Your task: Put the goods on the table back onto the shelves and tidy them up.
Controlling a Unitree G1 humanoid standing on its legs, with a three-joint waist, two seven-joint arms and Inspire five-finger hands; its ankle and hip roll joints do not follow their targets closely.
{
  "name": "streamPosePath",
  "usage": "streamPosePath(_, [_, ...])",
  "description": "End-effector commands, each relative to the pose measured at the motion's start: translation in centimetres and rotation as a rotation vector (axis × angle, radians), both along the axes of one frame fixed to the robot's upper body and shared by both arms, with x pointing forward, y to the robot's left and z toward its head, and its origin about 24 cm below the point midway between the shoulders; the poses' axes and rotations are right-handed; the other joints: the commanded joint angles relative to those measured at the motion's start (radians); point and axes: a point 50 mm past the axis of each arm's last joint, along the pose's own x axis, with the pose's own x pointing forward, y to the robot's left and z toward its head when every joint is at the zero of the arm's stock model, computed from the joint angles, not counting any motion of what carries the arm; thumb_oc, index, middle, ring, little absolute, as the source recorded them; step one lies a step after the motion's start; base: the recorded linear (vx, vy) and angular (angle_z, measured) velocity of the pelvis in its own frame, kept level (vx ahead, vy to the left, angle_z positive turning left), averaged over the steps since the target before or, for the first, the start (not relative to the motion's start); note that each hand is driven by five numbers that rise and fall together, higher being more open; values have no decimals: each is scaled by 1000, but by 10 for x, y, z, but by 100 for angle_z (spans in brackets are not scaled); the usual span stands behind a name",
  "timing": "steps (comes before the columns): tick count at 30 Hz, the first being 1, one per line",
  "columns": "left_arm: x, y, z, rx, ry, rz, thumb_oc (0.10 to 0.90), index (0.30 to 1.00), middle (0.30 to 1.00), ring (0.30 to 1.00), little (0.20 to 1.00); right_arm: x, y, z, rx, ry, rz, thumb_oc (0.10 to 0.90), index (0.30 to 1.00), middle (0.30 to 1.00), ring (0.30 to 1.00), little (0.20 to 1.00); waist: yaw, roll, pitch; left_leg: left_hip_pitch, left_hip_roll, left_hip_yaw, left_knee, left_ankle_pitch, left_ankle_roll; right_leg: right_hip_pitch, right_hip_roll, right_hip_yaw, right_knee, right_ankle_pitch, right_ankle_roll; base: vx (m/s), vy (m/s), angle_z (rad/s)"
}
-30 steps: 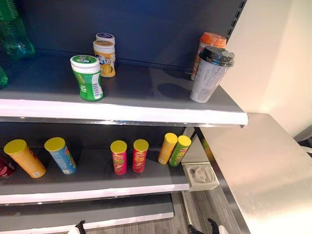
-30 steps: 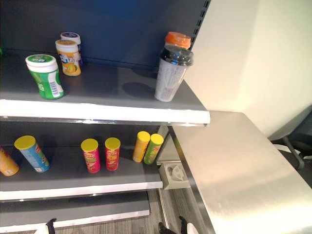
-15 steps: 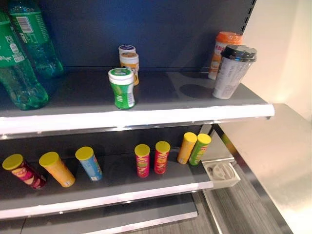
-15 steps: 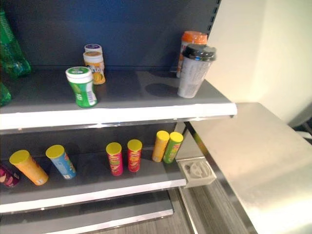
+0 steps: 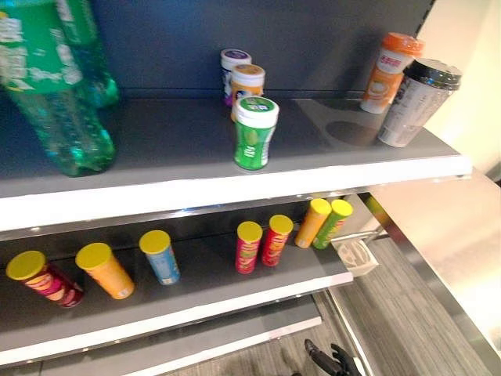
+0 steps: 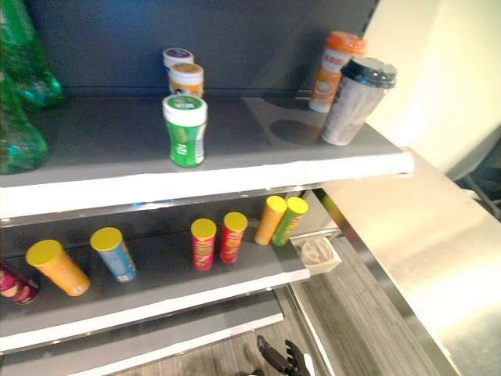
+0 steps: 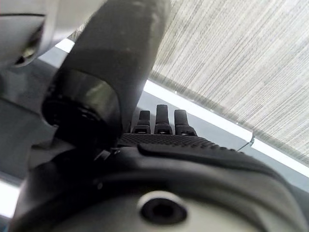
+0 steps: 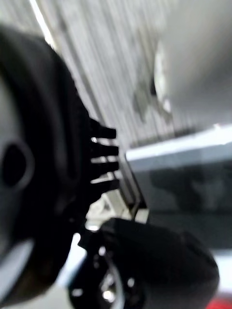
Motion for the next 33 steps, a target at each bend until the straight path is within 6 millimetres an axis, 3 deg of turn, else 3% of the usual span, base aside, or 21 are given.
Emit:
streamPosePath(1, [25, 17, 8, 48, -84, -23, 800, 900, 900, 900, 900, 62, 7, 42, 88, -338, 104, 800, 900, 900, 900, 900, 6, -17, -18, -30, 114, -34, 2, -10, -85, -44, 6, 8, 2, 151, 4, 19, -37, -2])
streamPosePath(3, [28, 22, 10, 61, -91, -23, 800, 900, 900, 900, 900, 82, 14, 72, 146, -490, 213, 800, 900, 900, 900, 900, 14, -24, -17, -30, 115, -38, 2, -10, -89, -31, 1, -1, -8, 159, 12, 9, -4, -6])
streamPosePath(7, [30, 25, 11, 67, -97, 14, 800, 900, 900, 900, 900, 102, 29, 104, 232, -639, 305, 800, 900, 900, 900, 900, 29, -27, -16, -31, 106, -52, 2, -15, -86, -18, -12, -14, -5, 164, 18, 18, 17, 13])
streamPosePath(14, [35, 27, 12, 74, -85, -11, 800, 900, 900, 900, 900, 122, 50, 132, 316, -737, 410, 800, 900, 900, 900, 900, 47, -29, -13, -30, 97, -67, 2, -22, -81, -11, -30, -28, 1, 176, 22, 21, 16, 15])
streamPosePath(23, [40, 28, 13, 80, -76, -46, 800, 900, 900, 900, 900, 131, 71, 121, 371, -675, 371, 800, 900, 900, 900, 900, 76, -42, -6, -37, 90, -76, 2, -27, -74, -6, -43, -43, -4, 197, 23, 10, 5, 3])
streamPosePath(24, [41, 28, 13, 84, -76, -49, 800, 900, 900, 900, 900, 133, 70, 110, 366, -627, 310, 800, 900, 900, 900, 900, 85, -43, -6, -41, 86, -81, 2, -28, -71, -4, -48, -52, -7, 207, 23, 32, 17, 7])
streamPosePath(33, [42, 27, 13, 94, -81, -51, 800, 900, 900, 900, 900, 135, 70, 92, 359, -543, 223, 800, 900, 900, 900, 900, 105, -43, -7, -54, 70, -102, 2, -33, -65, 8, -68, -81, -13, 232, 23, 23, 20, 12])
